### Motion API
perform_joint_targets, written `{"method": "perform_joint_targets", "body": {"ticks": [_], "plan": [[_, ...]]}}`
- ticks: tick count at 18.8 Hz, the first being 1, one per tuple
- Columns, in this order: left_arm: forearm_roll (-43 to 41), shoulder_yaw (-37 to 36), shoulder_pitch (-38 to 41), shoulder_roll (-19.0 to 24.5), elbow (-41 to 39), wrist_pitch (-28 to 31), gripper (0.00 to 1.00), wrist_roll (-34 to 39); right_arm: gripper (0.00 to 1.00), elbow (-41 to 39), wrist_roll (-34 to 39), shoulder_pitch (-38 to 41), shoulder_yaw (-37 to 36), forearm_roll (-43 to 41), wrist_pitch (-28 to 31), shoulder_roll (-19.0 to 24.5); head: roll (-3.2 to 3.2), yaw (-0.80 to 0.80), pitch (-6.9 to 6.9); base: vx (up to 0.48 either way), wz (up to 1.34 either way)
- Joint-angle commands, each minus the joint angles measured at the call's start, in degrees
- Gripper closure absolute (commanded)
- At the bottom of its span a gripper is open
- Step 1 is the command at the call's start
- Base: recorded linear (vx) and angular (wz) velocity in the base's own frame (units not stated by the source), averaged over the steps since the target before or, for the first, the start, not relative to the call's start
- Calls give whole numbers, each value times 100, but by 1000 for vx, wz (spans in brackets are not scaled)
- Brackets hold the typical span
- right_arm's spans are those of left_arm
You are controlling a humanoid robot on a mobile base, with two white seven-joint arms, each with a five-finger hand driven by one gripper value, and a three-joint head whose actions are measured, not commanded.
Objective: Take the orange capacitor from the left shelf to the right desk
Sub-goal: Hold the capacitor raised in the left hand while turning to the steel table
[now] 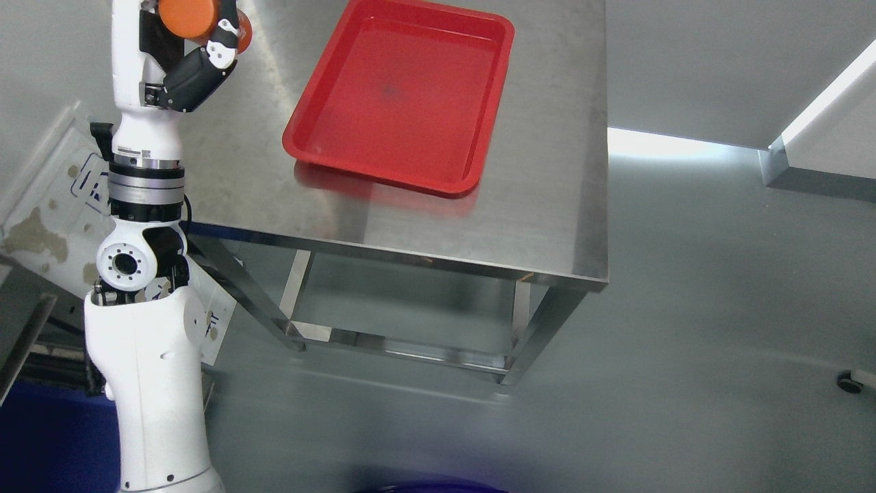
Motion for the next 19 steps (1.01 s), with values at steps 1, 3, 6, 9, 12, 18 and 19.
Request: {"method": "perform_joint_targets", "body": {"ticks": [1, 3, 6, 9, 12, 18, 19], "plan": [[0, -18, 4, 100, 4, 81, 98, -6, 0, -193, 5, 80, -62, 0, -6, -100, 0, 0, 0, 362, 11], [0, 35, 47, 100, 4, 239, 98, -14, 0, -193, 5, 80, -62, 0, -6, -100, 0, 0, 0, 323, -19], [0, 62, 170, 100, 4, 494, 98, -14, 0, -193, 5, 80, -62, 0, 3, -100, 0, 0, 0, 270, -44], [0, -114, 565, 100, 4, 600, 98, -58, 0, -193, 5, 80, -62, 0, -6, -100, 0, 0, 0, 166, -84], [0, -255, 812, 100, 4, 644, 98, -76, 0, -193, 5, 80, -62, 0, 3, -100, 0, 0, 0, 63, -38], [0, -395, 707, 100, 4, 1241, 98, -41, 0, -193, 5, 80, -62, 0, 3, -100, 0, 0, 1, -9, 22], [0, -474, 663, 100, 4, 1346, 98, -23, 0, -193, 5, 80, -62, 0, 3, -100, 0, 0, 1, 0, 0]]}}
